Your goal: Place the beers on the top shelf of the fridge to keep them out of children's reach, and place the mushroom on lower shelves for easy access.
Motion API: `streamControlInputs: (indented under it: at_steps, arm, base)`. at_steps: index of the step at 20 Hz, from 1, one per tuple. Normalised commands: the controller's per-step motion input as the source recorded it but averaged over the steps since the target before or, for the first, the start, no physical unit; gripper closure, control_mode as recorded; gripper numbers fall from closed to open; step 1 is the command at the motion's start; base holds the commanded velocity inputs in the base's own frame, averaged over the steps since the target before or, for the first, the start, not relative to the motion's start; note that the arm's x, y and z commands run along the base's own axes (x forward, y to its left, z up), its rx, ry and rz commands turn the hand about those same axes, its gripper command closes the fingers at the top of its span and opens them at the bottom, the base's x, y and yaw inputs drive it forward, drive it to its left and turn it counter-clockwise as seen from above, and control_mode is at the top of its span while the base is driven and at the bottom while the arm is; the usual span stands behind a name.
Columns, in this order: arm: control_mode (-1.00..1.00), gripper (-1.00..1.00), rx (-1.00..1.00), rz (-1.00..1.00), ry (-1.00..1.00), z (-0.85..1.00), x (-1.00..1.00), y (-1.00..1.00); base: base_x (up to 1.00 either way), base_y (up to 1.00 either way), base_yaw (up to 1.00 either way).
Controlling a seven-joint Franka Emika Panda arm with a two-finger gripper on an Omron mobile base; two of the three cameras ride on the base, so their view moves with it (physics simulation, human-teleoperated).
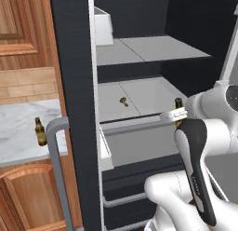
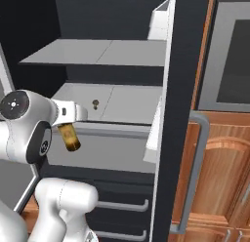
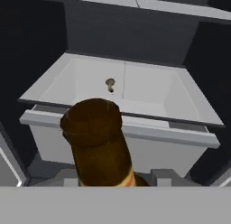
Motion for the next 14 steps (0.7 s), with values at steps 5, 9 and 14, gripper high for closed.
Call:
streamControlInputs:
  at_steps: [5,9,14]
  arm:
    - [1.0,1.0,0.0,0.0,0.0,0.0,0.0,0.0]
    - [-1.0,1.0,0.07,0.11,-0.06,0.12,0.12,-0.01]
    - [-1.0,1.0,0.1,-0.02,-0.12,0.59,0.01,0.0]
  base:
    - [0.41,-0.26,0.29]
    - [0.0,0.0,0.0]
    - [0.0,0.0,0.0]
